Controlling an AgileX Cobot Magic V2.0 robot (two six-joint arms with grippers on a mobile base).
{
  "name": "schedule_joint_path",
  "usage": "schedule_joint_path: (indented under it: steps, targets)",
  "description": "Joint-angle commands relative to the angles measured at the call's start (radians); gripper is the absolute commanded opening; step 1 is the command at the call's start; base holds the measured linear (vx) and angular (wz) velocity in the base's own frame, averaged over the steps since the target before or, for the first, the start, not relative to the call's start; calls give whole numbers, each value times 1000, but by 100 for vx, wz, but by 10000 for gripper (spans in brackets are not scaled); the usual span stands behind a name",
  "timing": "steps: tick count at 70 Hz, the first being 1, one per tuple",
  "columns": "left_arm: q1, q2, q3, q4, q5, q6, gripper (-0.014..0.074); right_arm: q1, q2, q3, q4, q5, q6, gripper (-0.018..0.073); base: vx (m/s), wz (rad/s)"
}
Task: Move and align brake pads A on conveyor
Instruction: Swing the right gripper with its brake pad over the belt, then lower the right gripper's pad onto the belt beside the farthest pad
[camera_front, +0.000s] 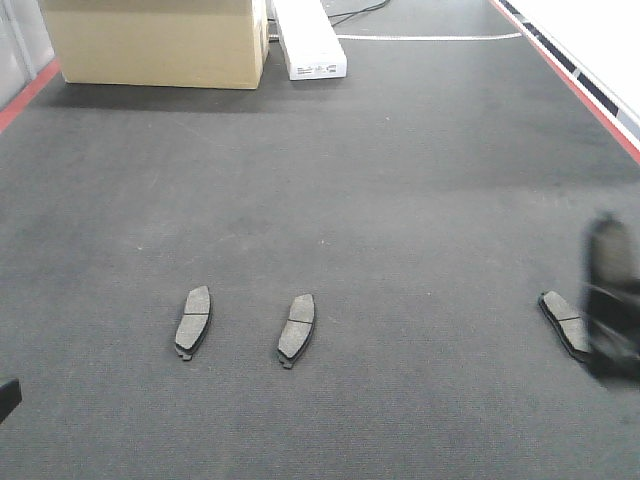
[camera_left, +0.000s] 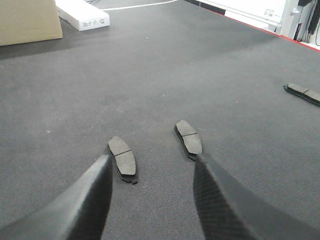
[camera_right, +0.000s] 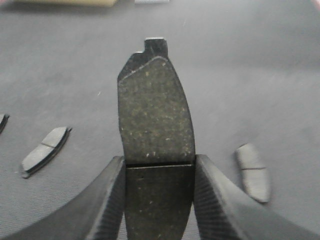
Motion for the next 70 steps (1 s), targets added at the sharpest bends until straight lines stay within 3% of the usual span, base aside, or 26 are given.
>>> schedule_joint_path:
  steps: [1,9,27,70]
  targets:
    - [-4,4,-26,1,-72,-4,354,-8,151,-118,61,-80,0,11,0,0]
    - [-4,4,-26,1,-72,-4,354,-8,338,-213,107,-37,0,13,0,0]
    - [-4,4,-26,1,-72,-4,354,-8,661,-373,107,43,0,18,0,0]
    - [-4,4,-26,1,-72,-4,354,-8,1052,-634,106,185,0,46,0,0]
